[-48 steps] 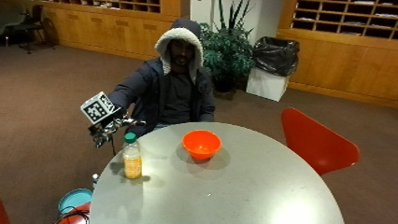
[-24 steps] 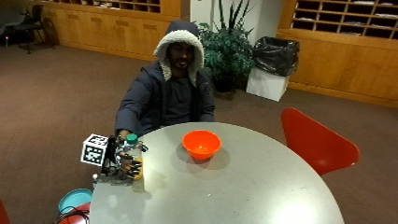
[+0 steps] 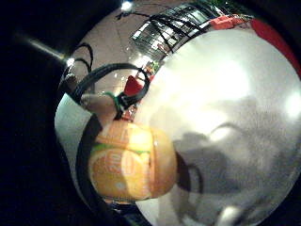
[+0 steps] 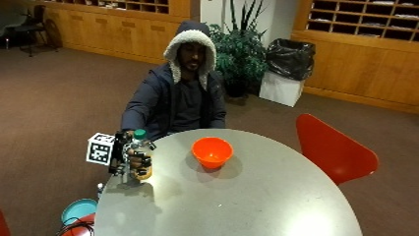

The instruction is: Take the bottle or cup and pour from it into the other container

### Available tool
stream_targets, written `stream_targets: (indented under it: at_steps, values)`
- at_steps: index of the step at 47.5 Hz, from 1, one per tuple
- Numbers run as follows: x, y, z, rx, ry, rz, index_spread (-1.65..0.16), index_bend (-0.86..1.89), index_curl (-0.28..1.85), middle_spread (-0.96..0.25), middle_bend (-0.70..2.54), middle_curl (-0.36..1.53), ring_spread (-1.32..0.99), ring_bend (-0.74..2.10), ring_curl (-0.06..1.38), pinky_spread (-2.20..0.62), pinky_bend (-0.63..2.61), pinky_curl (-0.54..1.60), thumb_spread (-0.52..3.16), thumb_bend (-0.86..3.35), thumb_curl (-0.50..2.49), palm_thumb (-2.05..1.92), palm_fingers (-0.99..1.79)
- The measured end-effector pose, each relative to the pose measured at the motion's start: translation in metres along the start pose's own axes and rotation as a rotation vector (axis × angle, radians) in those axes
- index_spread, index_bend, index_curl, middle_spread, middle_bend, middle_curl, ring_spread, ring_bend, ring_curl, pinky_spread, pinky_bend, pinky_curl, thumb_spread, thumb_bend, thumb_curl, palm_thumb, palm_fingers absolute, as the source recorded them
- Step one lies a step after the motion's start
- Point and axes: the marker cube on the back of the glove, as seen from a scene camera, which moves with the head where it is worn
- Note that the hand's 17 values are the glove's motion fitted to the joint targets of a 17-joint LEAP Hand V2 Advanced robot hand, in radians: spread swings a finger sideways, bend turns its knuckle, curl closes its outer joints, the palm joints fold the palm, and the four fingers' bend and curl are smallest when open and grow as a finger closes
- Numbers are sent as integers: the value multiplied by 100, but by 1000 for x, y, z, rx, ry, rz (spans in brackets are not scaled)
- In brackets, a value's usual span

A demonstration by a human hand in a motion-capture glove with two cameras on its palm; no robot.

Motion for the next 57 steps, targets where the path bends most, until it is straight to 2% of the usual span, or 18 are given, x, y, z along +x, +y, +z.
stream_targets:
  at_steps: [3,6,10,15,20,24,29,32,35,45,57]
  values:
    - [-20,1,0,-68,14,-114,-28,12,29,-25,32,42,-19,60,39,4,38,35,49,-3,59,99,114]
    - [-50,1,7,-57,53,-93,-28,13,30,-25,32,42,-19,60,39,3,38,35,49,-3,60,99,114]
    - [-82,7,14,-154,155,-195,-28,13,30,-26,32,43,-19,60,40,3,38,35,48,-3,61,99,114]
    - [-123,-16,41,-19,339,-210,-28,12,31,-26,31,43,-19,59,40,3,38,35,47,-3,62,99,114]
    - [-147,5,54,-184,613,-175,-28,12,31,-26,31,44,-19,59,40,2,38,36,47,-3,63,99,114]
    - [-162,16,75,-130,829,-149,-28,12,31,-26,30,44,-20,59,40,2,38,36,48,-3,64,99,114]
    - [-172,26,100,-102,1110,-179,-28,12,31,-26,30,45,-19,58,40,3,37,36,49,-3,64,99,113]
    - [-175,20,106,-214,1229,-320,-28,12,31,-26,30,45,-19,58,40,3,37,36,50,-3,64,99,113]
    - [-178,18,113,-264,1302,-387,-28,12,31,-26,29,45,-19,58,40,3,37,36,50,-4,64,99,113]
    - [-186,28,148,-317,1520,-443,-28,12,31,-26,28,45,-19,58,41,3,37,37,52,-3,64,99,112]
    - [-177,36,190,-406,1881,-650,-28,12,31,-27,28,46,-20,56,40,3,35,36,55,-3,64,99,112]
